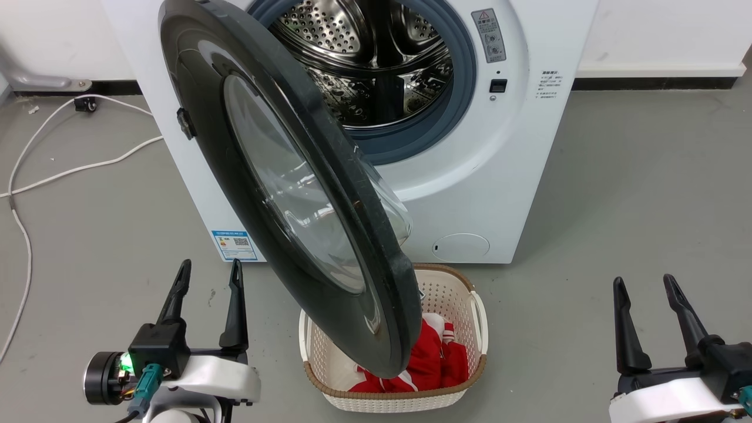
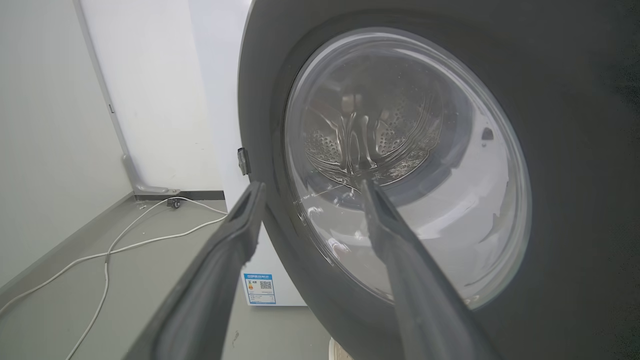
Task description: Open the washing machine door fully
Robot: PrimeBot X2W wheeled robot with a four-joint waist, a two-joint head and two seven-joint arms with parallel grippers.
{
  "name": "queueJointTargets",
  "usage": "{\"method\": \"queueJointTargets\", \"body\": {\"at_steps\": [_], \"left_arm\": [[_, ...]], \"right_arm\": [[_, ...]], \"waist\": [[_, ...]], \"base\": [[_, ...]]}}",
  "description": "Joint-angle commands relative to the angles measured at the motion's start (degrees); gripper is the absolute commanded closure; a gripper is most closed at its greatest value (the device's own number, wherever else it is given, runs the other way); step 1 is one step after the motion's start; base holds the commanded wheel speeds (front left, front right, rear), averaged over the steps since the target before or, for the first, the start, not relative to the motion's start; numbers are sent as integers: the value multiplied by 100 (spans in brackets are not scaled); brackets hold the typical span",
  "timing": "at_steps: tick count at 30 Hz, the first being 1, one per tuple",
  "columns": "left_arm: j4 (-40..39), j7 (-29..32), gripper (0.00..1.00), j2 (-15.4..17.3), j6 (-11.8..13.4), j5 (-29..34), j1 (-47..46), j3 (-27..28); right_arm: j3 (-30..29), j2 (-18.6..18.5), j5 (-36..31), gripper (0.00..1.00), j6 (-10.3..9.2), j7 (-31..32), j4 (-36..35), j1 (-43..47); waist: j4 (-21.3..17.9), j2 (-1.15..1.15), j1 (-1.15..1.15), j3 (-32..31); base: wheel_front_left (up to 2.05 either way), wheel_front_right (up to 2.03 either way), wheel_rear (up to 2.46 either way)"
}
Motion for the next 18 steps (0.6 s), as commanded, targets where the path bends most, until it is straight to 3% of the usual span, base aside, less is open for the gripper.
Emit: {"method": "queueJointTargets", "body": {"at_steps": [1, 3, 12, 18], "left_arm": [[-6, -14, 27, -1, 8, 0, -4, 1], [1, -14, 100, -2, -12, -4, 6, -19], [-136, -14, 100, -1, 23, -145, -40, 3], [-1148, -14, 100, -1, 86, -198, -254, 54]], "right_arm": [[6, 18, -9, 0, -4, -27, 5, -59], [8, 18, -9, 0, -4, -29, 0, -59], [37, 19, -67, 0, -4, -11, -45, -64], [20, 19, -22, 0, -4, -4, -51, -65]], "waist": [[0, 0, 0, -1], [-3, 0, 0, 1], [-2, 0, 0, 14], [35, 0, 0, 29]], "base": [[0, 0, 0], [0, 0, 0], [0, 0, 0], [0, 0, 0]]}}
